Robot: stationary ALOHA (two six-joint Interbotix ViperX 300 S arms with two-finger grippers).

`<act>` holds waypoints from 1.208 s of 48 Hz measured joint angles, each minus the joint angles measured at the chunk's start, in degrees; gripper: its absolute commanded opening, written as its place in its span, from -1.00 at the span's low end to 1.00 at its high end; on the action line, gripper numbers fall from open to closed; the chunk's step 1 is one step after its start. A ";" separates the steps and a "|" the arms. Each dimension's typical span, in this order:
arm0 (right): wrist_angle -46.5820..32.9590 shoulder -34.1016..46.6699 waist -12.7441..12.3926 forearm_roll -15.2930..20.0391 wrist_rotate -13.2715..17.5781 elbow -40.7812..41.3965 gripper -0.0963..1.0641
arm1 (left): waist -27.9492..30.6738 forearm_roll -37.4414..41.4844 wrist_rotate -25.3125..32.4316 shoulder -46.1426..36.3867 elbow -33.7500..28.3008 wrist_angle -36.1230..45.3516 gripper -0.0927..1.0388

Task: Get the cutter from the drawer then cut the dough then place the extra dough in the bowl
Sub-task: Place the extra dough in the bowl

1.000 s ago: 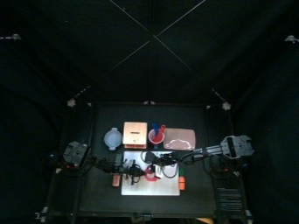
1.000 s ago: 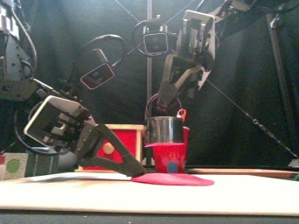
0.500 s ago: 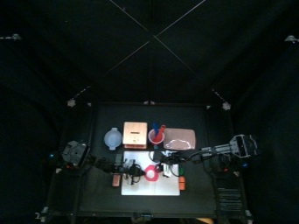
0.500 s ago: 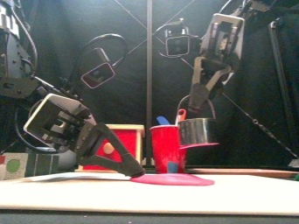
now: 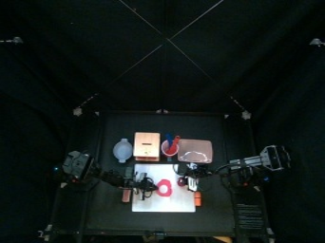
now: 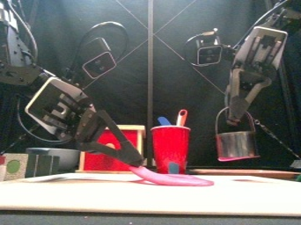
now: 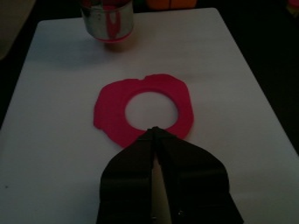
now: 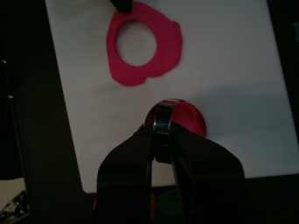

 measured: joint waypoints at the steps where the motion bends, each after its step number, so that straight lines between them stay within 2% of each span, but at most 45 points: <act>1: -0.26 -0.09 0.00 0.00 0.00 0.18 0.07 | 0.18 0.09 0.09 -0.18 0.00 0.18 -0.02; 14: -3.34 -0.09 -0.09 0.09 0.00 2.37 0.13 | 0.97 0.79 -0.09 -1.58 0.00 0.62 -0.02; 28: -5.80 -0.09 -0.09 0.53 0.09 3.34 0.42 | 1.23 0.88 -0.09 -2.02 0.00 0.70 -0.02; 40: -6.06 -0.53 -0.18 0.62 0.09 3.34 0.50 | 1.32 0.88 -0.09 -2.11 0.00 0.70 -0.02; 52: -6.50 -3.78 -0.18 0.79 0.09 2.90 0.74 | 2.37 0.88 -0.09 -2.99 -0.18 0.70 0.02; 58: -6.68 -5.27 -0.18 0.79 0.09 2.90 0.78 | 2.46 0.97 -0.09 -3.25 -0.53 0.70 0.05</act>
